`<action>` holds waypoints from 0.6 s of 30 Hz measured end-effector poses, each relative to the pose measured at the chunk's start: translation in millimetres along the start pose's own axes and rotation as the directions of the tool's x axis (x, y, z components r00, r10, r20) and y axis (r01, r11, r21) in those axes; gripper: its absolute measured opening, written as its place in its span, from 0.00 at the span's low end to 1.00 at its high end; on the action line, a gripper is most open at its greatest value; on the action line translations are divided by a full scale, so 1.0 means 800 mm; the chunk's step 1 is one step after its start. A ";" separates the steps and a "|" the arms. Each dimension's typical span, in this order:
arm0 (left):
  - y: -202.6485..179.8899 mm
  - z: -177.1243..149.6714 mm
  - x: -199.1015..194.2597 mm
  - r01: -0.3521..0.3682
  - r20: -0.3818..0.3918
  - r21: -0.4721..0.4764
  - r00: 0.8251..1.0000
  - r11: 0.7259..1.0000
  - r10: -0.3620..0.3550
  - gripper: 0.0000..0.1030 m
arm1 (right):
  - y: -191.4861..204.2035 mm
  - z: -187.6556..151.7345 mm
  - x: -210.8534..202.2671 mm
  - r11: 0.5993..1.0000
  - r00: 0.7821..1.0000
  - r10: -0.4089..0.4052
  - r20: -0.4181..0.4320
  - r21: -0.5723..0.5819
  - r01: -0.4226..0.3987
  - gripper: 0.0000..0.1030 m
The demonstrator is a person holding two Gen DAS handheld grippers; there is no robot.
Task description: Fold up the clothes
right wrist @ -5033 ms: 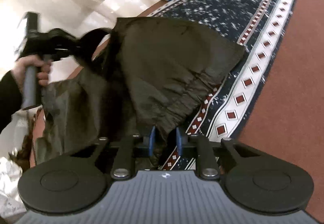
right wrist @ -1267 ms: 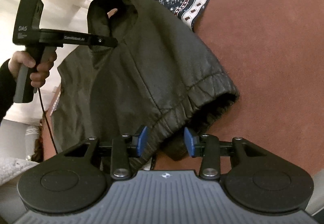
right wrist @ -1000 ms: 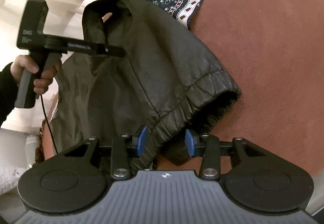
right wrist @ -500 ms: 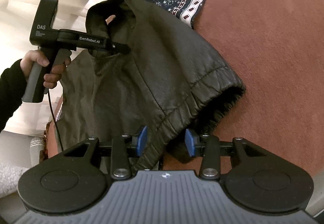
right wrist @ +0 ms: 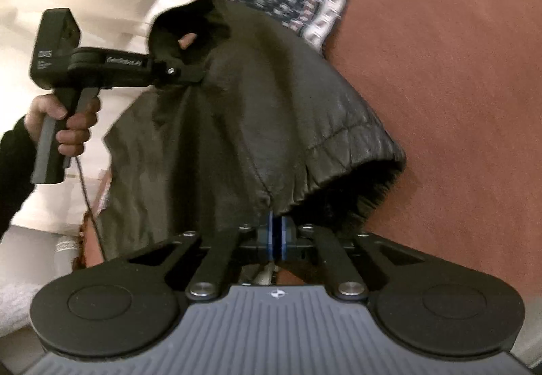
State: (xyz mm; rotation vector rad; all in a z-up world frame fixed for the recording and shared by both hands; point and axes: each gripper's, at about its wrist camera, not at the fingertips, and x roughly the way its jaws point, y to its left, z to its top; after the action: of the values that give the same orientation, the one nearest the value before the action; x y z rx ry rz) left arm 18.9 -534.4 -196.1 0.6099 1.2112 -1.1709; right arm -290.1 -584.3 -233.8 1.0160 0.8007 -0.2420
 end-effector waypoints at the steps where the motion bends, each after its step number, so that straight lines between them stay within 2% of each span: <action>1: -0.001 0.001 -0.004 0.003 0.012 -0.006 1.000 1.000 -0.003 0.00 | 0.003 0.001 -0.003 1.000 1.000 0.009 0.005 -0.014 -0.009 0.05; 4: -0.004 0.006 -0.017 0.018 0.054 -0.030 0.998 0.999 -0.017 0.00 | 0.015 0.004 -0.014 0.998 1.000 0.017 0.025 -0.061 -0.015 0.04; 7: -0.013 0.018 -0.032 0.069 0.126 -0.060 0.990 0.996 -0.061 0.00 | 0.023 0.010 -0.035 0.996 0.996 0.036 0.076 -0.081 -0.030 0.04; 13: -0.054 0.074 -0.044 0.133 0.254 -0.050 0.960 0.990 -0.116 0.00 | 0.015 0.034 -0.112 0.997 0.966 0.074 0.248 -0.039 -0.066 0.04; 17: -0.083 0.107 0.007 0.141 0.224 -0.049 0.966 0.989 -0.126 0.00 | -0.024 0.051 -0.136 0.998 0.945 0.020 0.326 0.042 -0.035 0.04; 18: -0.090 0.110 0.024 0.130 0.208 -0.046 0.971 0.990 -0.118 0.00 | -0.038 0.054 -0.131 0.998 0.947 -0.008 0.320 0.065 -0.013 0.04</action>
State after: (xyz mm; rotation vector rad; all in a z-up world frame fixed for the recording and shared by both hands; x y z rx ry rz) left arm -14.6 -641.8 -172.3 0.3625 1.1161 -1.2650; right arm -358.7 -654.6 -169.3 1.0073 0.4978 -0.4222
